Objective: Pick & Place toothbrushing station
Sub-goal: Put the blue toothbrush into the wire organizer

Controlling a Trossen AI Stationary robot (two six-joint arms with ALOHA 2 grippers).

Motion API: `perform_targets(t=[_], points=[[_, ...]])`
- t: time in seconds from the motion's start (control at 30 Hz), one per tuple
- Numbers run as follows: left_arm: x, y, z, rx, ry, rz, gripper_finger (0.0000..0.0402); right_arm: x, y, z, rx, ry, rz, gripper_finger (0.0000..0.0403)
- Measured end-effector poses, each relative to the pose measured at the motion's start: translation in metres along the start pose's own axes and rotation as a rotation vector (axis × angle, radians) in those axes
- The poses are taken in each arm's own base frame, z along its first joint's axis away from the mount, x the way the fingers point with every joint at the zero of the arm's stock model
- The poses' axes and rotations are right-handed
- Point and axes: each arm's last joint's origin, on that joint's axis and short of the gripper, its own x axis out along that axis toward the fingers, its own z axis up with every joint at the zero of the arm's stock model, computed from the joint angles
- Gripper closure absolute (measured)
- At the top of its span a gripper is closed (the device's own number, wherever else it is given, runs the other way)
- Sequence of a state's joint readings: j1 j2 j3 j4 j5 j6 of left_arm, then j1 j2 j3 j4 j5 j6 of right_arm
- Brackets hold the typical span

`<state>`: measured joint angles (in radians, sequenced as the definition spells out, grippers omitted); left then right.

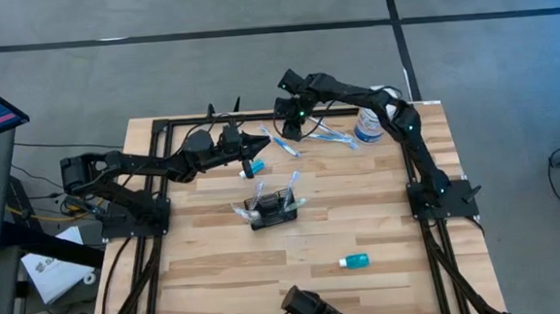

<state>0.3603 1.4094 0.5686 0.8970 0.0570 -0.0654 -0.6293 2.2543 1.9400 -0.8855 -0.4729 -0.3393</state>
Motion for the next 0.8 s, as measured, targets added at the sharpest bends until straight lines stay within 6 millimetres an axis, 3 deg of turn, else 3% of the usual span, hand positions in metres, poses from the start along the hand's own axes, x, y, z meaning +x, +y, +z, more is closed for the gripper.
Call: perform_targets(t=[0.17, 0.4, 0.8], points=[[0.0, 0.0, 0.0, 0.0, 0.0, 0.0, 0.0363, 0.017, 0.005, 0.001, -0.017, 0.02, 0.009, 0.0282], [0.0, 0.0, 0.0, 0.0, 0.0, 0.0, 0.0363, 0.022, 0.013, 0.009, -0.051, 0.001, -0.081, 0.0282], [0.0, 0.0, 0.0, 0.0, 0.0, 0.0, 0.0363, 0.02, 0.008, 0.013, -0.055, -0.038, -0.13, 0.0282]])
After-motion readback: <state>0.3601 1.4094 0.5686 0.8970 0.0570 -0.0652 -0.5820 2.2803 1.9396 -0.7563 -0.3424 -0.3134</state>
